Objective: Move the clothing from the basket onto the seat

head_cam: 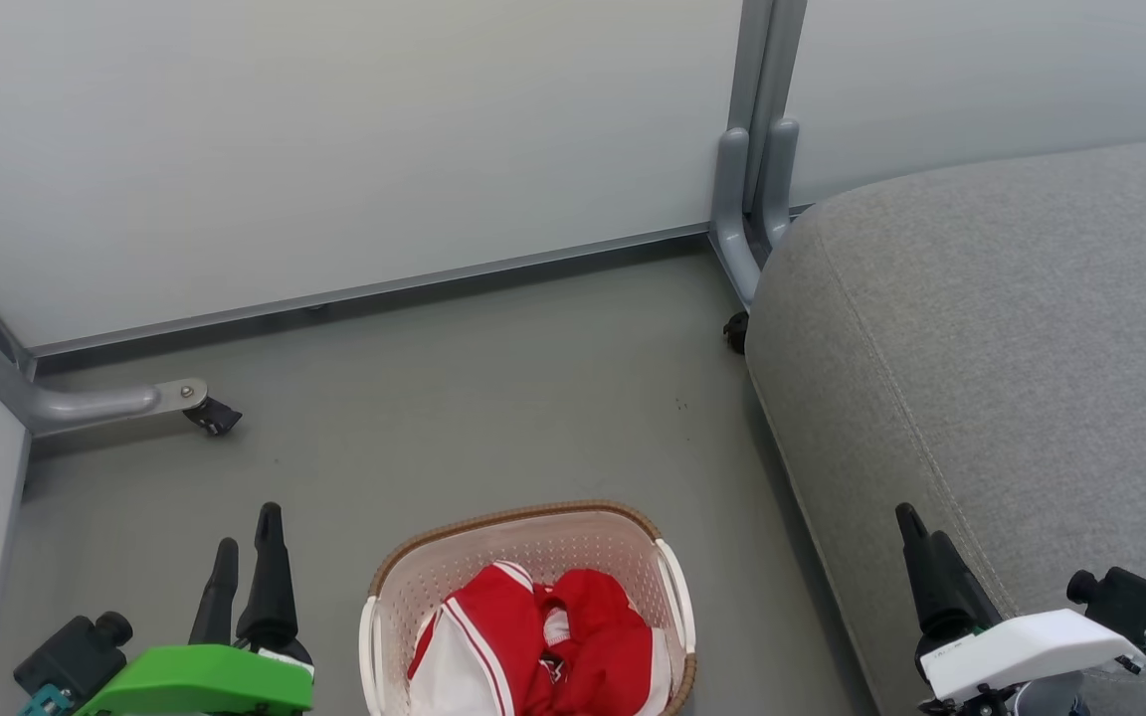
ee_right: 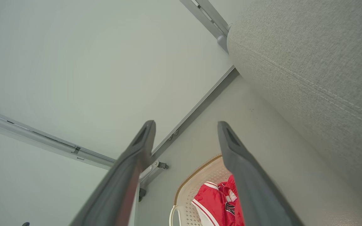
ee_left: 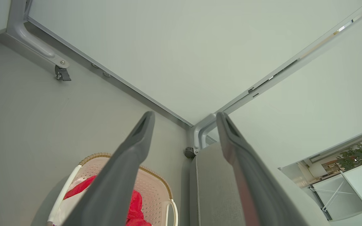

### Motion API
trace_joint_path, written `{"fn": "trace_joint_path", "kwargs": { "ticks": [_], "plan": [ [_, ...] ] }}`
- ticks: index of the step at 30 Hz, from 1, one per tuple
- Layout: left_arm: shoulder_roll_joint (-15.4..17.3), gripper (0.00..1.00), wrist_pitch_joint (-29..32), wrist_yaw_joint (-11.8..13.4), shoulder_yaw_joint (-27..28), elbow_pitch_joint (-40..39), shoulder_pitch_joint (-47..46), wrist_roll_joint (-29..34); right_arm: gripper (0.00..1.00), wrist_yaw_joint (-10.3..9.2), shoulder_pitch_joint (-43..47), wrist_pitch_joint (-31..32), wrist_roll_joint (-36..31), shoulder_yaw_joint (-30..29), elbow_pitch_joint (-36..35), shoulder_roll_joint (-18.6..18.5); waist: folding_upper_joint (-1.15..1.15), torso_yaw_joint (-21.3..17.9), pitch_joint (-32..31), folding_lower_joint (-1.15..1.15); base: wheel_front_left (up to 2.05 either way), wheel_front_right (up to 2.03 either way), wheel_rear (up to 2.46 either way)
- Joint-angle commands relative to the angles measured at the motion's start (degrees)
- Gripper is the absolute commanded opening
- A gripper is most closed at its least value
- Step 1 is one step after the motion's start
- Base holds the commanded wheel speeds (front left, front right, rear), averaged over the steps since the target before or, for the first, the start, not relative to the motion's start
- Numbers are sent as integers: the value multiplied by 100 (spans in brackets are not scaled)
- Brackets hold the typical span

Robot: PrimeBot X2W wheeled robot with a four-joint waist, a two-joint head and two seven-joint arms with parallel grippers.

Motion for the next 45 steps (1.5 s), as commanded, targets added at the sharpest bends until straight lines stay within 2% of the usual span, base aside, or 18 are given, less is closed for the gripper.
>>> {"fn": "trace_joint_path", "kwargs": {
  "ticks": [1,20,45],
  "plan": [
    [37,100,-66,44,-36,-126,12,313,100,1,39,-76,-212,55,-105,-41,0,-1,-14,0,0,0,0],
    [61,100,-404,210,-339,-191,344,1814,100,1,253,-417,-1994,337,-435,-58,0,-6,-149,0,0,0,0],
    [94,100,-760,270,-668,-302,606,3367,100,2,382,-780,-3395,609,-645,-67,0,46,-225,0,0,0,0]
  ]
}}
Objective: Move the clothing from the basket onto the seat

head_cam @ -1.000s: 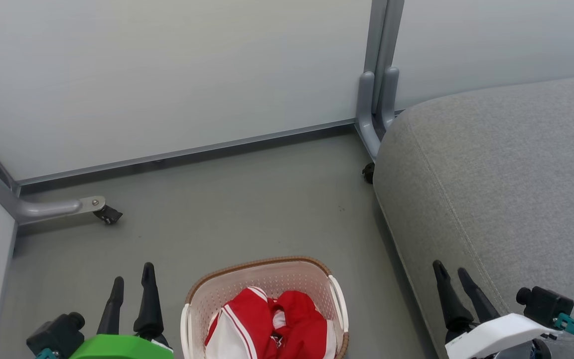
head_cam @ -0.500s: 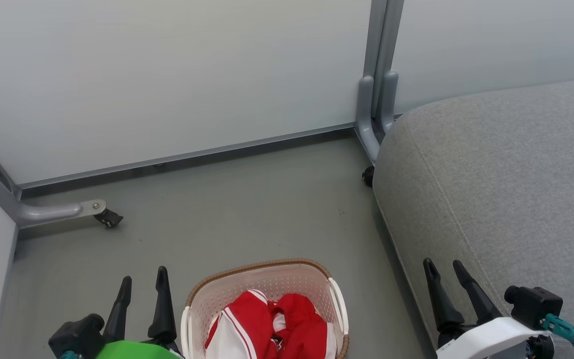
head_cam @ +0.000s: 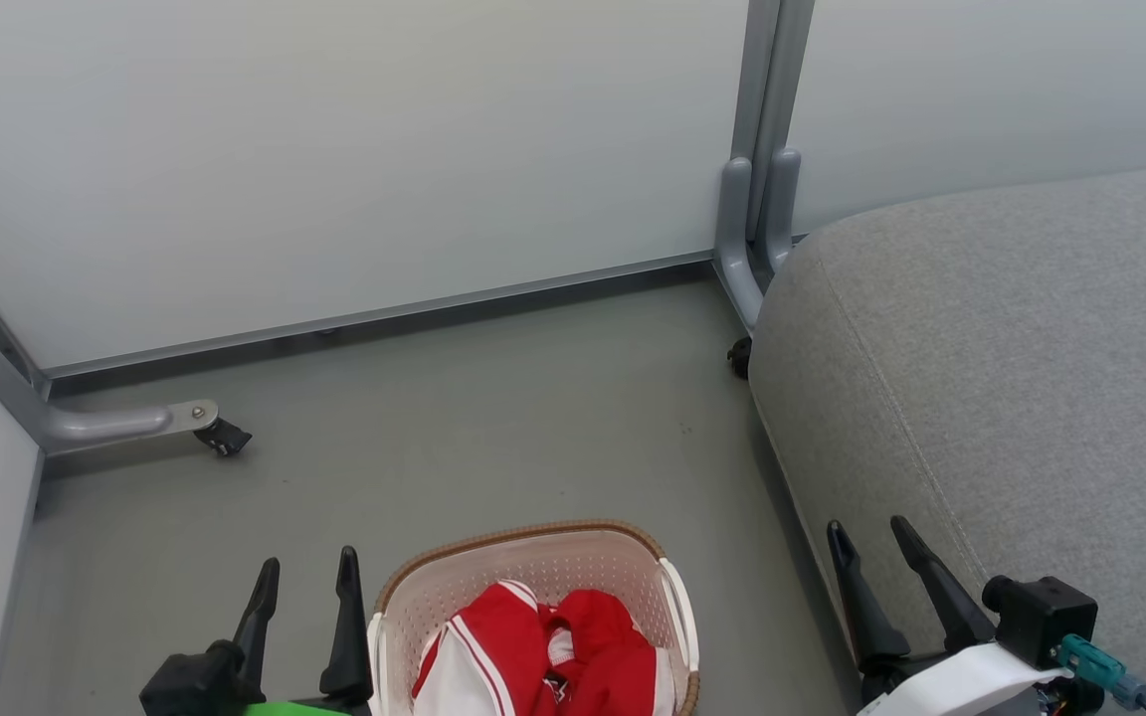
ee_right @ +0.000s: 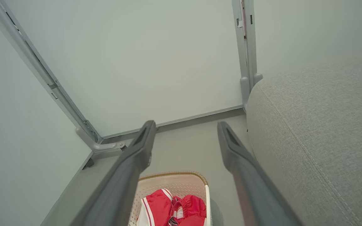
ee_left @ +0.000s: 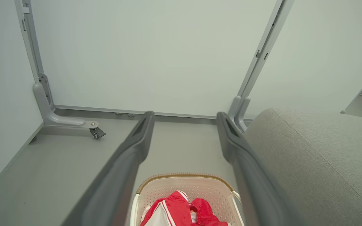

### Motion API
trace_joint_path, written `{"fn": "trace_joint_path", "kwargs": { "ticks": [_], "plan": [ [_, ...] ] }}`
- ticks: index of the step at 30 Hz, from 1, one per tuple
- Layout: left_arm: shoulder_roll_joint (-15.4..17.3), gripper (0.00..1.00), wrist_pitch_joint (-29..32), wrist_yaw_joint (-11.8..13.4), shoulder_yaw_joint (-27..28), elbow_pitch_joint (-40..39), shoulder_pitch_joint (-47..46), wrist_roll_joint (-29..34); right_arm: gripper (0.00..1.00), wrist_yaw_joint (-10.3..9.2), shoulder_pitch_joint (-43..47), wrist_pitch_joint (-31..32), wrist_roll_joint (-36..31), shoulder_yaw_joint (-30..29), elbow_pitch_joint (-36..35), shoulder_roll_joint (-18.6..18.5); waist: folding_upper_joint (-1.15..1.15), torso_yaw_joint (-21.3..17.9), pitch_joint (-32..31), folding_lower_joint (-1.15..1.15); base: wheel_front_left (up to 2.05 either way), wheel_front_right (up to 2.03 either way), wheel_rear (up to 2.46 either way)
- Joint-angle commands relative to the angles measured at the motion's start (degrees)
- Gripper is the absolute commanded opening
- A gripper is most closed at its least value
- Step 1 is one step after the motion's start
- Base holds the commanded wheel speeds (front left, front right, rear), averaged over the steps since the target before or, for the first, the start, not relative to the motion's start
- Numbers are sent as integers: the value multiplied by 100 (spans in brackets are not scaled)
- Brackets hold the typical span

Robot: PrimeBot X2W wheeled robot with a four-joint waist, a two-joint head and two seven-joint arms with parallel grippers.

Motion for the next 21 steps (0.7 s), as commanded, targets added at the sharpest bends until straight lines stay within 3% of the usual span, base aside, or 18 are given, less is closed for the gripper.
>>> {"fn": "trace_joint_path", "kwargs": {
  "ticks": [1,21],
  "plan": [
    [56,100,-44,22,-24,-47,73,192,100,2,57,-63,-161,14,-76,-34,0,0,-6,0,0,0,0],
    [114,100,-284,140,-299,-35,261,1212,100,2,192,-294,-929,74,-222,-42,0,33,-99,0,0,0,0]
  ]
}}
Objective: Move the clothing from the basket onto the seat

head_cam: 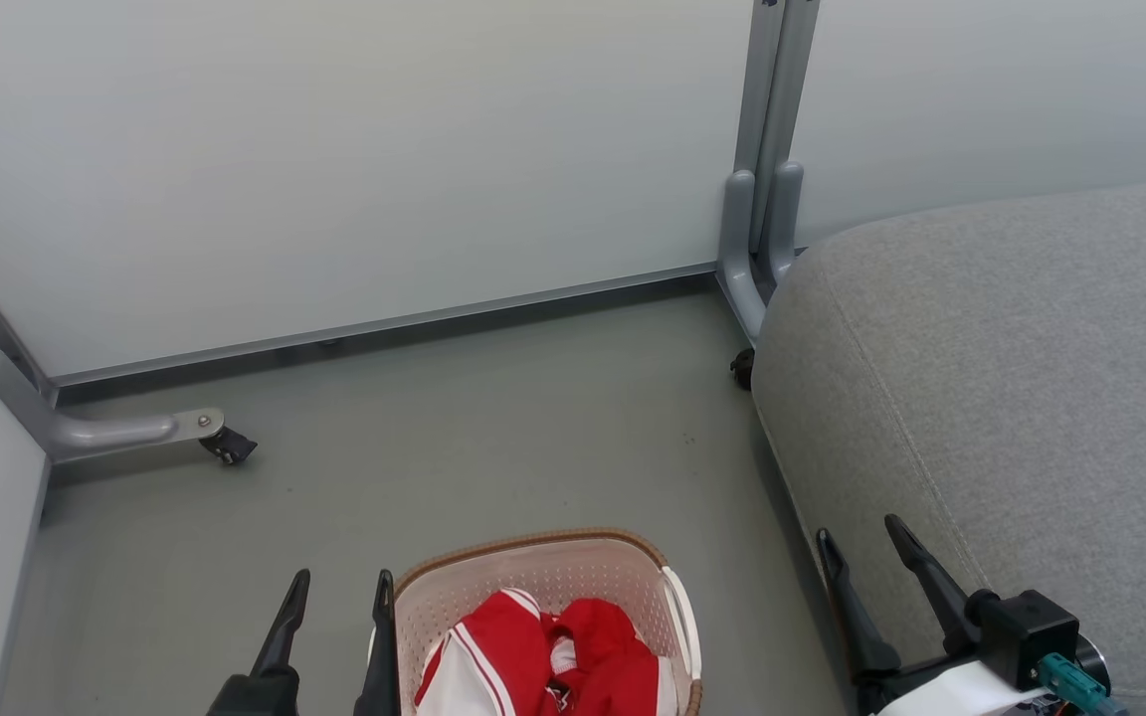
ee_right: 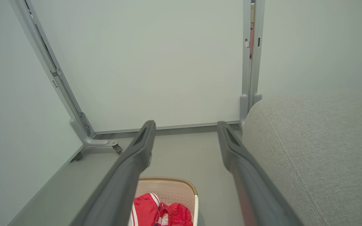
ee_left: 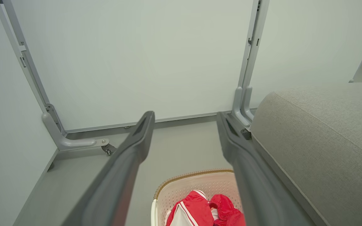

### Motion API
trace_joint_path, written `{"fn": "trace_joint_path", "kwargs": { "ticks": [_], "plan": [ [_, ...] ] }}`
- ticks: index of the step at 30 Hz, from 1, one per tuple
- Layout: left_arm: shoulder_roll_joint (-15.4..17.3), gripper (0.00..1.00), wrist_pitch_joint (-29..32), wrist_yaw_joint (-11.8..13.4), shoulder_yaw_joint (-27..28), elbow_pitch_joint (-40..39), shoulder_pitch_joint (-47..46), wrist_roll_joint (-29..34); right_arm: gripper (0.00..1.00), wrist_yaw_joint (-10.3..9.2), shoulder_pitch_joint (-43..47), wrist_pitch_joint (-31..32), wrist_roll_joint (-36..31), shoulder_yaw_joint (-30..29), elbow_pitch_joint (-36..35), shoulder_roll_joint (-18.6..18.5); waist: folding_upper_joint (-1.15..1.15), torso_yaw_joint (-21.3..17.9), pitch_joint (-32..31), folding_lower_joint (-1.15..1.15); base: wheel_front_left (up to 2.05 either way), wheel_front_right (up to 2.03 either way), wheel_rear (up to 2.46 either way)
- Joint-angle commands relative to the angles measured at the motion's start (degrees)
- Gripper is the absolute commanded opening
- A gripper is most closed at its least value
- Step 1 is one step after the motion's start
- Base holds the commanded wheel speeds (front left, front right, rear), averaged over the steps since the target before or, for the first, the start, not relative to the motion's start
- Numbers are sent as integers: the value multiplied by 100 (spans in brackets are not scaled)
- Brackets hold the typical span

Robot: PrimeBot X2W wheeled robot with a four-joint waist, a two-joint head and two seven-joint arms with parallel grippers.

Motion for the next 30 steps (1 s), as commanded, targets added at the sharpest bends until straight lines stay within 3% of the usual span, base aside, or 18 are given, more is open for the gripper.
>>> {"fn": "trace_joint_path", "kwargs": {
  "ticks": [1,18,30],
  "plan": [
    [51,100,-54,23,-26,-36,93,160,100,2,80,-42,-136,15,-55,-34,0,4,-9,0,0,0,0],
    [63,100,-239,78,-181,-99,241,866,100,1,180,-214,-795,125,-81,-40,0,20,-106,0,0,0,0],
    [73,100,-213,102,-199,-17,254,855,100,1,205,-213,-737,146,-16,-39,0,16,-139,0,0,0,0]
  ]
}}
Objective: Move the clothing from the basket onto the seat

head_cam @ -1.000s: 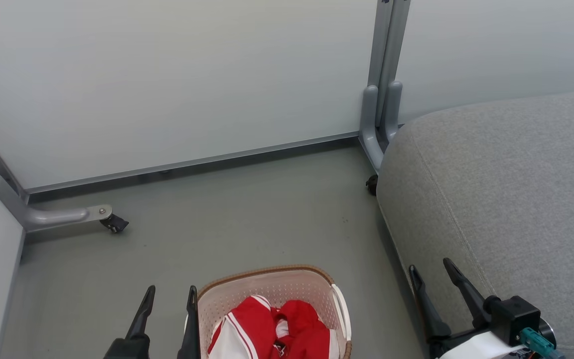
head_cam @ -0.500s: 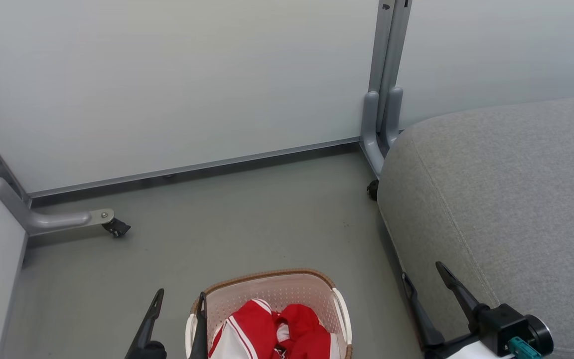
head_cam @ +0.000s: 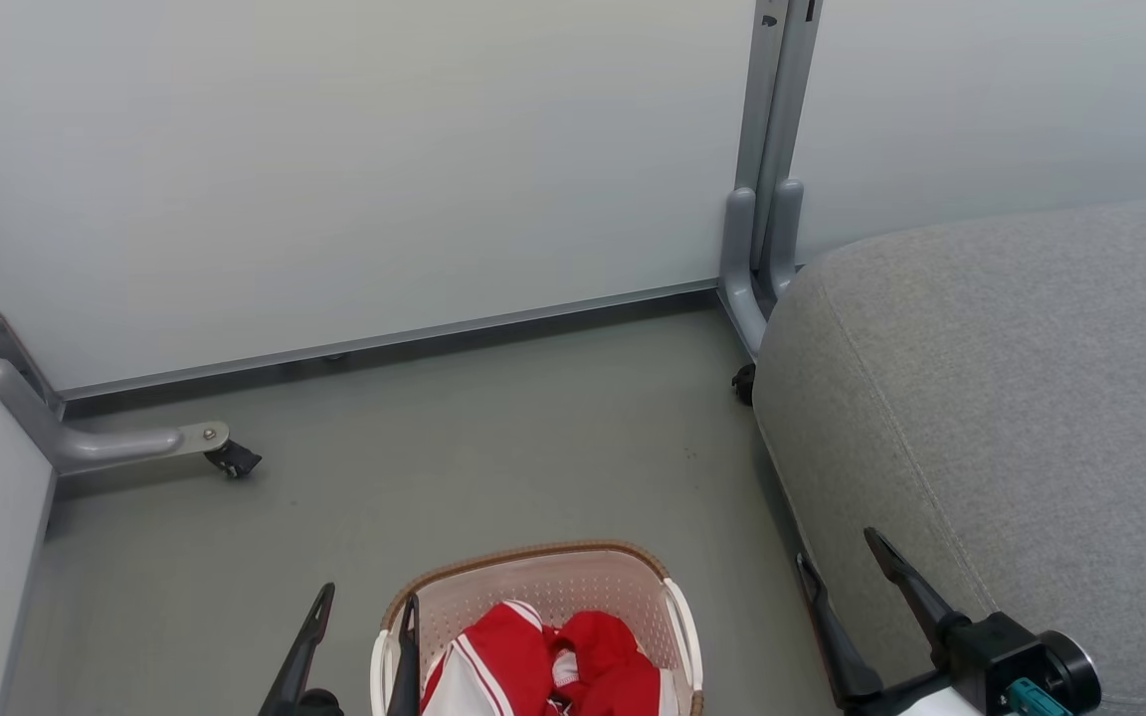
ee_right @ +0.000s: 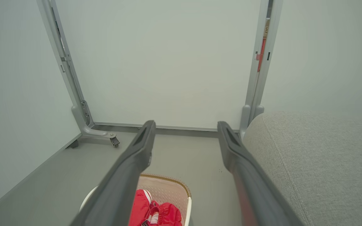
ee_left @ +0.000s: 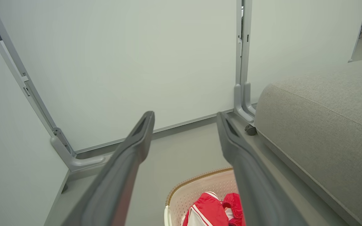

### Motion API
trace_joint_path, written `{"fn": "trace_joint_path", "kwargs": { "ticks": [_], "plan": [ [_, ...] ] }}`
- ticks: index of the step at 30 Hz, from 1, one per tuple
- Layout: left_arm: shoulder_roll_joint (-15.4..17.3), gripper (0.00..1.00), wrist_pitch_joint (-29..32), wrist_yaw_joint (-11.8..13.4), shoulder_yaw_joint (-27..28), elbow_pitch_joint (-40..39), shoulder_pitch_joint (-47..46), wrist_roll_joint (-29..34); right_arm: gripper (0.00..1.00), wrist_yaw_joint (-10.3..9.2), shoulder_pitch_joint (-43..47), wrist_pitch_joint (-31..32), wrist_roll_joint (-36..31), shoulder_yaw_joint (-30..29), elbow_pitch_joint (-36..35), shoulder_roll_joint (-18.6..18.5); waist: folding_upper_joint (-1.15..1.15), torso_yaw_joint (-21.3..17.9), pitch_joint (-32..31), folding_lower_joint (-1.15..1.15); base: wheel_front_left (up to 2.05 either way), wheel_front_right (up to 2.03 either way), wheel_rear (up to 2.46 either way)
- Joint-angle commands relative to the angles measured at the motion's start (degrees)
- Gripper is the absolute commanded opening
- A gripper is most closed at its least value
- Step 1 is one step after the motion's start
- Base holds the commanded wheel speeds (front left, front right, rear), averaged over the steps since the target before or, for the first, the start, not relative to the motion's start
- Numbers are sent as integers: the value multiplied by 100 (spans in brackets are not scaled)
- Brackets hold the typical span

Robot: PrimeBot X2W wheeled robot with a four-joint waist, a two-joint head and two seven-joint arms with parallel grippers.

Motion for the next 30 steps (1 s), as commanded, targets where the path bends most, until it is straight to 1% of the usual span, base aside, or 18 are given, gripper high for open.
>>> {"fn": "trace_joint_path", "kwargs": {
  "ticks": [1,7,11,18,24,28,30],
  "plan": [
    [27,100,2,28,-2,16,91,14,100,0,89,-28,8,9,10,-31,0,-1,-7,0,0,0,0],
    [24,100,2,20,4,49,107,-19,100,0,94,-29,27,47,26,-31,0,-12,-20,0,0,0,0],
    [21,100,2,-28,-17,140,71,-25,100,0,103,-29,63,57,38,-31,0,-26,17,0,0,0,0],
    [9,100,2,-152,-113,551,-199,-1,100,0,95,-28,68,21,52,-34,0,-42,279,0,0,0,0],
    [-21,100,3,-305,-241,1062,-663,-65,100,0,-86,-29,69,-14,0,-96,0,-64,829,0,0,0,0],
    [-31,100,2,-495,-320,1532,-1335,-99,100,0,-412,-28,31,-48,-103,-162,0,-102,1562,0,0,0,0],
    [-17,100,3,-591,-379,1895,-1713,-98,100,0,-579,-28,17,-52,-134,-191,0,-126,1929,0,0,0,0]
  ]
}}
